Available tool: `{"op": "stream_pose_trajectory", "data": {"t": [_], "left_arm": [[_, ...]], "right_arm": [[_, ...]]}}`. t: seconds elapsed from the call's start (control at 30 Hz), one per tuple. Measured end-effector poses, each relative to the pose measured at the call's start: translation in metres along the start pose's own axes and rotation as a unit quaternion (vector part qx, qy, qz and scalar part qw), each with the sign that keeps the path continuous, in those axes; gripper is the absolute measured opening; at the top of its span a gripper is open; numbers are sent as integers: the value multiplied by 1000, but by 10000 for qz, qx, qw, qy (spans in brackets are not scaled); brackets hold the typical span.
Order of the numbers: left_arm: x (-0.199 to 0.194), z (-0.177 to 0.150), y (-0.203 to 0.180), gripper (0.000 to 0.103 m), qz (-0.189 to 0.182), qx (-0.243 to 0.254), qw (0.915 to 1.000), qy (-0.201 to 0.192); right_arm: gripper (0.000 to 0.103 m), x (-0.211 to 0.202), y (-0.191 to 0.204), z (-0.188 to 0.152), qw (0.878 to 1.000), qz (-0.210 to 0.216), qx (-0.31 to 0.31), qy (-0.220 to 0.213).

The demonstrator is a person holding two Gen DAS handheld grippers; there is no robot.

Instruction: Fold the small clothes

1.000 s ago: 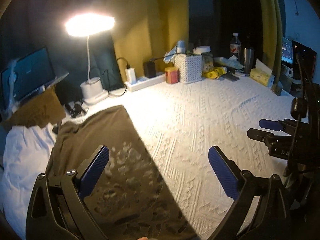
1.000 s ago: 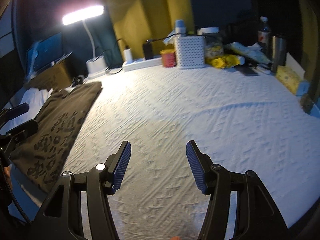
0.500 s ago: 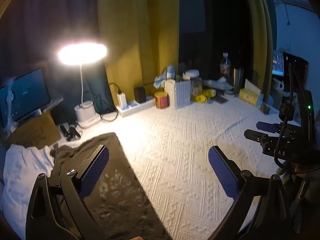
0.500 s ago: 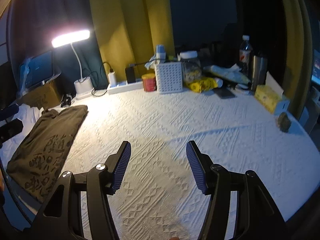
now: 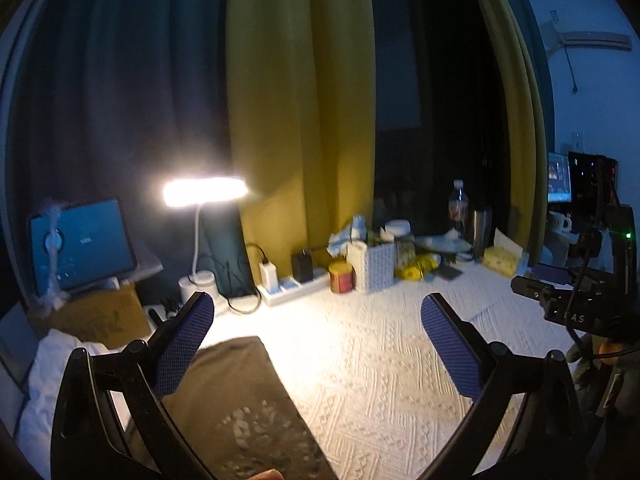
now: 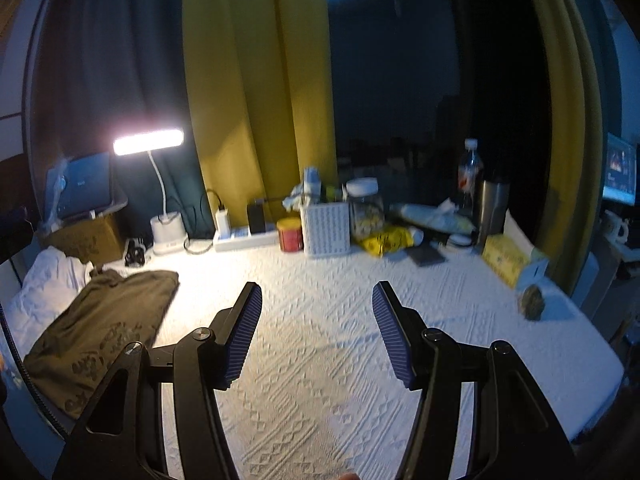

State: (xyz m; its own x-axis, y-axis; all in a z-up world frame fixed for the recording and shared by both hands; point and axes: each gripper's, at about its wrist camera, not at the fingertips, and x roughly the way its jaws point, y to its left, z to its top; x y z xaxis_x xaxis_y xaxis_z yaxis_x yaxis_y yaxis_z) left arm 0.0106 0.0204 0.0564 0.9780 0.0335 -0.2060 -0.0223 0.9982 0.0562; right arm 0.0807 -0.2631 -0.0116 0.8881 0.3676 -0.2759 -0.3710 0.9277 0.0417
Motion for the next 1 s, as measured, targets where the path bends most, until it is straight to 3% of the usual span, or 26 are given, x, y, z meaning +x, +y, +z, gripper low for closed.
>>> {"op": "stream_pose_trajectory", "data": {"t": [0.4,0.6,0.8,1.0], "left_arm": [[-28,8,13,102,109,-97,9983,-557],[-33,5,20,102,107,-101,9984,-542],[-42,-4,30,102,275,-251,9971,-671],[-38,-14,38,102,418,-338,9972,-521]], "right_arm": [[61,-39,19,24,9973,18,-219,-702],[61,-57,38,28,9936,-66,-472,-1029],[61,-59,54,28,9925,35,-542,-1093],[61,-50,67,25,9934,35,-533,-1010]]}}
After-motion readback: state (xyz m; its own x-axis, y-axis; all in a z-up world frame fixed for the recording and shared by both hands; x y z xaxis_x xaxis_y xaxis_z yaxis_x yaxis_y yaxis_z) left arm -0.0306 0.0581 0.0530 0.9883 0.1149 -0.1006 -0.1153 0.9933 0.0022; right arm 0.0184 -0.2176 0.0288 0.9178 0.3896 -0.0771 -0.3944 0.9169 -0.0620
